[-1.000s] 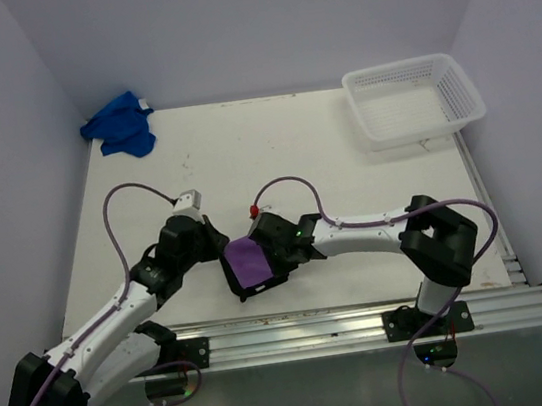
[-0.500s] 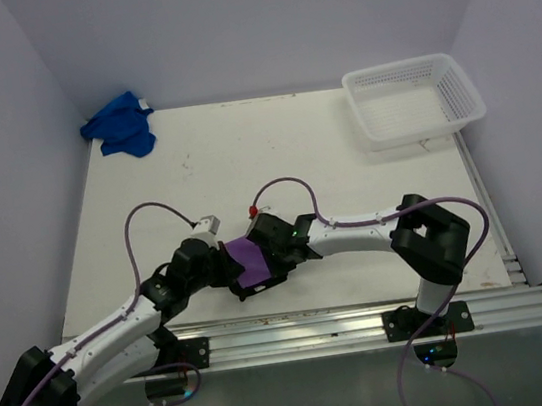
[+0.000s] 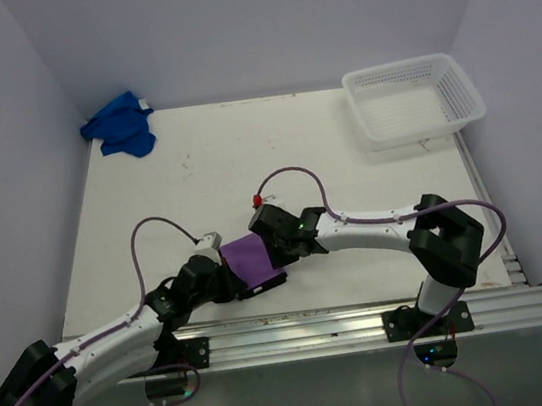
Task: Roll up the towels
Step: Fold the towel
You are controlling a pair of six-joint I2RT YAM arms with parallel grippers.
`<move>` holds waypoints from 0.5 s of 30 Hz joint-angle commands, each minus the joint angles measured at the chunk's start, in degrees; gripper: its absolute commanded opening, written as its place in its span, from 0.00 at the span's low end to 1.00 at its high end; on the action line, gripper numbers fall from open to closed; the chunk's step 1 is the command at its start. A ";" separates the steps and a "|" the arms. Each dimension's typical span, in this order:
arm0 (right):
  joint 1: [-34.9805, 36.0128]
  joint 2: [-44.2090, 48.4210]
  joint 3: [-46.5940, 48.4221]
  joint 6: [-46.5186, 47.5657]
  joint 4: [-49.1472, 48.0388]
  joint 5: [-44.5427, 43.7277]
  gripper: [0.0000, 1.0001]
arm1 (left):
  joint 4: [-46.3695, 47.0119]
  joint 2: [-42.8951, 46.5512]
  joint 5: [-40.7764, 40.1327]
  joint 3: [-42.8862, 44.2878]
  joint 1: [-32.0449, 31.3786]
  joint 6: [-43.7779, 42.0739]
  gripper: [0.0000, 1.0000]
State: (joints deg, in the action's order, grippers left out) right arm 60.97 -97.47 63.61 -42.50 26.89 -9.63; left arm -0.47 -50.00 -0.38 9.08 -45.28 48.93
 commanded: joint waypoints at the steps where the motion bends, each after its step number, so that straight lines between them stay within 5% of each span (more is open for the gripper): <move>1: -0.76 3.25 -0.95 -1.79 -0.35 -2.15 0.22 | -0.68 -1.85 -2.96 -1.52 -0.34 0.82 0.00; 15: -1.12 6.68 -10.70 -10.40 -6.33 -1.97 0.44 | -0.58 -2.65 -2.43 -0.29 -0.43 0.47 0.00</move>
State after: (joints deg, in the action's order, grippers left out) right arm 60.25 -92.58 54.08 -49.36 23.79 -10.94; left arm 2.07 -52.01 -0.51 9.13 -45.47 49.12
